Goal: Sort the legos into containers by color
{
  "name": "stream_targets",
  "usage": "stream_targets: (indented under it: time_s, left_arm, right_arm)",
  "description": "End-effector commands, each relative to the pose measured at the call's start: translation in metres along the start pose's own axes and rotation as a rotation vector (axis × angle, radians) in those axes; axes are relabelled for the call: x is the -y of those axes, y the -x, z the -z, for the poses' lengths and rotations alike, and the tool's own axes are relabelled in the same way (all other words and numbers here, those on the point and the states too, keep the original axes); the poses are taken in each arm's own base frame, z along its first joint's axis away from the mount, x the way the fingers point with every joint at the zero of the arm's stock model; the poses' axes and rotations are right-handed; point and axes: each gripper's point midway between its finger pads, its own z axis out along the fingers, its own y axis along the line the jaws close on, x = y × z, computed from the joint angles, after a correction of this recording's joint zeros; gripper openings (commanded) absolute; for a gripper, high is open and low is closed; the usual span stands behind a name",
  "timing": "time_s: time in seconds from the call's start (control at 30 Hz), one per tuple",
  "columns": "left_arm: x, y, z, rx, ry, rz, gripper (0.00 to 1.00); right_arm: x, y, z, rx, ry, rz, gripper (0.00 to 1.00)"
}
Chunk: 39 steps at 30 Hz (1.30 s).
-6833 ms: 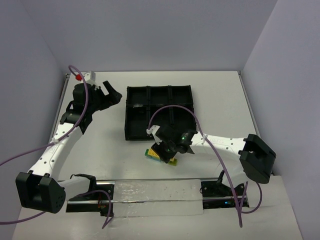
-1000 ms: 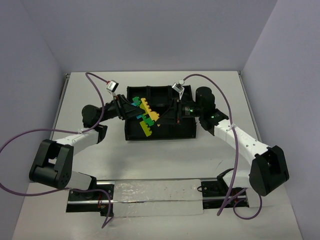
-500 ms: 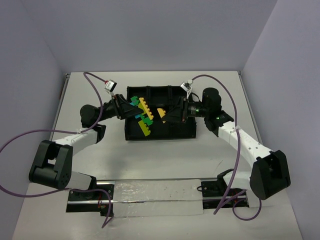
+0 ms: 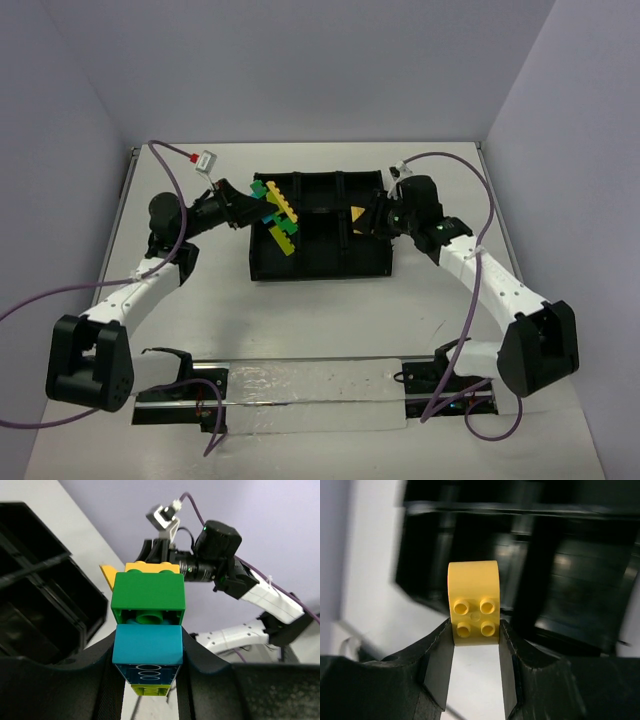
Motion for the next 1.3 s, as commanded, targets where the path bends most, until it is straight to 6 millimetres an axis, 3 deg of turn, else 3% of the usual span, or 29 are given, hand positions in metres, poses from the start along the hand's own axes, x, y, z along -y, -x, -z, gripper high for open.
stream_targets:
  time_s: [0.0, 0.1, 0.2, 0.23, 0.27, 0.37, 0.6, 0.73, 0.87, 1.03, 1.17, 1.27]
  left_arm:
    - [-0.003, 0.019, 0.0, 0.04, 0.12, -0.124, 0.0]
    - [-0.003, 0.018, -0.002, 0.029, 0.108, -0.098, 0.0]
    - [-0.005, 0.015, -0.005, 0.014, 0.079, -0.082, 0.0]
    - [-0.005, 0.014, -0.006, 0.01, 0.069, -0.078, 0.0]
    - [-0.008, 0.013, -0.008, 0.005, 0.062, -0.066, 0.0]
    - [-0.003, 0.011, -0.01, -0.013, 0.009, -0.055, 0.0]
    - [-0.002, -0.001, -0.012, -0.08, -0.082, -0.031, 0.0]
    - [0.01, -0.011, -0.01, -0.128, -0.164, -0.034, 0.0]
    - [0.022, -0.02, -0.006, -0.179, -0.233, -0.043, 0.0]
    - [0.033, -0.028, -0.007, -0.232, -0.288, -0.055, 0.0]
    - [0.036, -0.03, -0.01, -0.243, -0.299, -0.07, 0.0]
    - [0.035, -0.03, -0.012, -0.245, -0.295, -0.067, 0.0]
  right_arm:
    - [0.064, -0.004, -0.012, -0.019, -0.3, 0.033, 0.0]
    - [0.076, -0.014, -0.03, -0.076, -0.334, 0.027, 0.03]
    - [0.079, -0.012, -0.034, -0.075, -0.347, 0.034, 0.17]
    - [0.078, -0.01, -0.034, -0.069, -0.337, 0.038, 0.4]
    - [0.076, -0.009, -0.034, -0.065, -0.33, 0.043, 0.56]
    - [0.07, -0.003, -0.029, -0.05, -0.318, 0.06, 0.7]
    - [0.021, 0.013, -0.007, 0.004, -0.11, 0.105, 0.71]
    - [-0.051, 0.021, 0.021, 0.065, 0.262, 0.209, 0.7]
    - [-0.101, 0.014, 0.055, 0.064, 0.549, 0.284, 0.72]
    - [-0.136, 0.009, 0.082, 0.029, 0.773, 0.327, 0.8]
    - [-0.151, 0.018, 0.088, 0.033, 0.815, 0.344, 0.82]
    - [-0.157, 0.021, 0.082, 0.022, 0.82, 0.353, 0.83]
